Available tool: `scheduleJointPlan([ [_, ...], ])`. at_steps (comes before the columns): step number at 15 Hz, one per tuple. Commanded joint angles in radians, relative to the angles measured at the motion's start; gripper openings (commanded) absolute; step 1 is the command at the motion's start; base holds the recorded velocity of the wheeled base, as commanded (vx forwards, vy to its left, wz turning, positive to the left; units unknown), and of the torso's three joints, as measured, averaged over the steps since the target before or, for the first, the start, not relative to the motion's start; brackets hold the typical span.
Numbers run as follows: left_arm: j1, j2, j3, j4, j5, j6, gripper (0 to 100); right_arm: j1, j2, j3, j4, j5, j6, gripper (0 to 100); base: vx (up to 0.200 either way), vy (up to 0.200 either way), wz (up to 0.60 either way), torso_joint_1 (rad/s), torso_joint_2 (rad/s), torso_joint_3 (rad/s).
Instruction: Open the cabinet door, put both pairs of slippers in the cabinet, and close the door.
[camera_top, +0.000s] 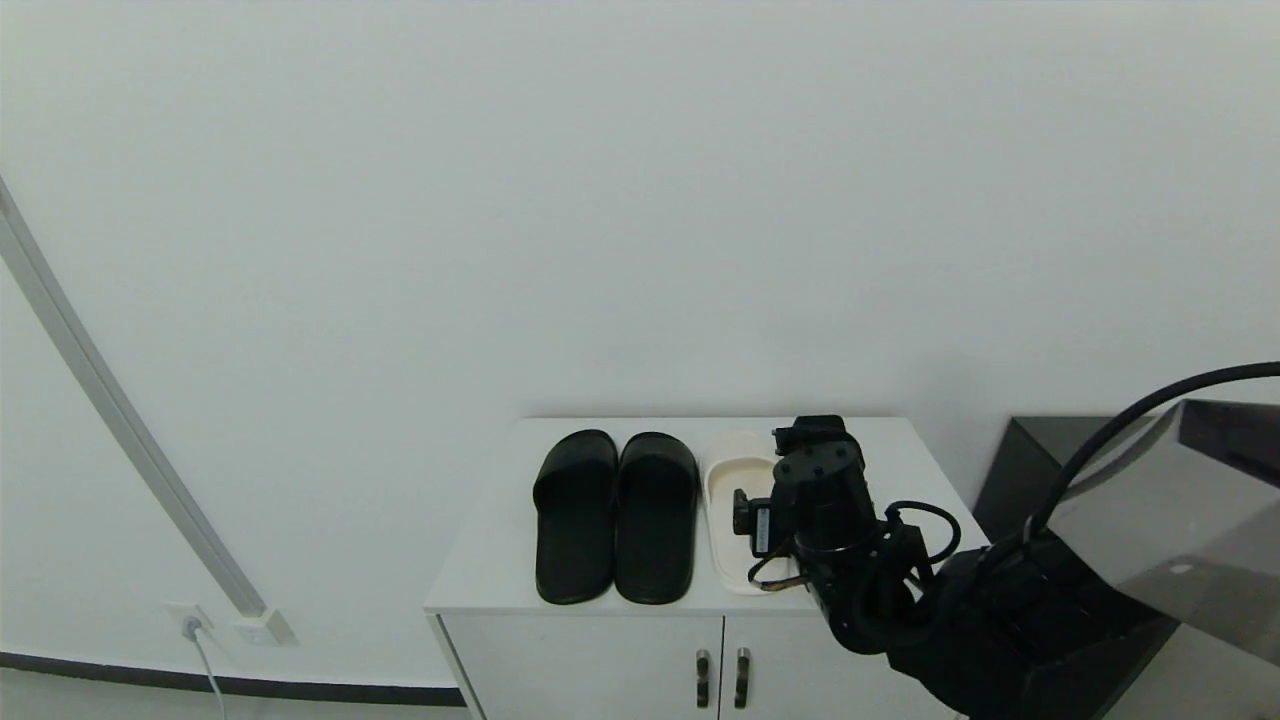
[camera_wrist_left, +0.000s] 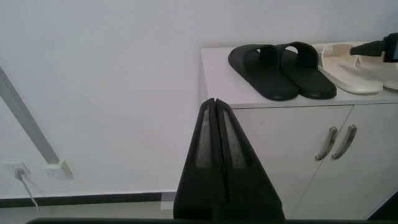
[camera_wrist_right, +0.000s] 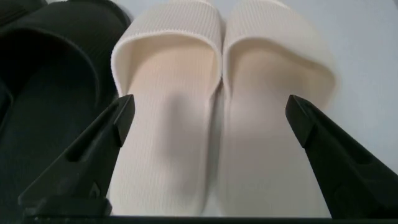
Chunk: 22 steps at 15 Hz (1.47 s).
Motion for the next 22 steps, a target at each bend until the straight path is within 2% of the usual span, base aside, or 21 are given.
scheduleJointPlan([
  [1, 0.0, 0.001, 0.0, 0.0, 0.0, 0.0, 0, -0.033, 0.077, -0.065, 0.0, -0.003, -0.001, 100, 0.0, 0.0, 0.0, 0.0, 0.0, 0.0],
  [11, 0.0, 0.001, 0.0, 0.0, 0.0, -0.003, 0, -0.105, 0.232, -0.272, 0.006, 0.003, -0.033, 100, 0.0, 0.0, 0.0, 0.0, 0.0, 0.0],
  [16, 0.0, 0.001, 0.0, 0.0, 0.0, -0.003, 0, -0.125, 0.27, -0.315, 0.001, 0.005, -0.038, 100, 0.0, 0.0, 0.0, 0.0, 0.0, 0.0],
  [17, 0.0, 0.001, 0.0, 0.0, 0.0, -0.003, 0, -0.125, 0.27, -0.314, 0.0, 0.003, -0.038, 0, 0.0, 0.0, 0.0, 0.0, 0.0, 0.0],
  [22, 0.0, 0.001, 0.0, 0.0, 0.0, -0.003, 0, -0.124, 0.26, -0.3, 0.0, 0.003, -0.038, 0, 0.0, 0.0, 0.0, 0.0, 0.0, 0.0],
])
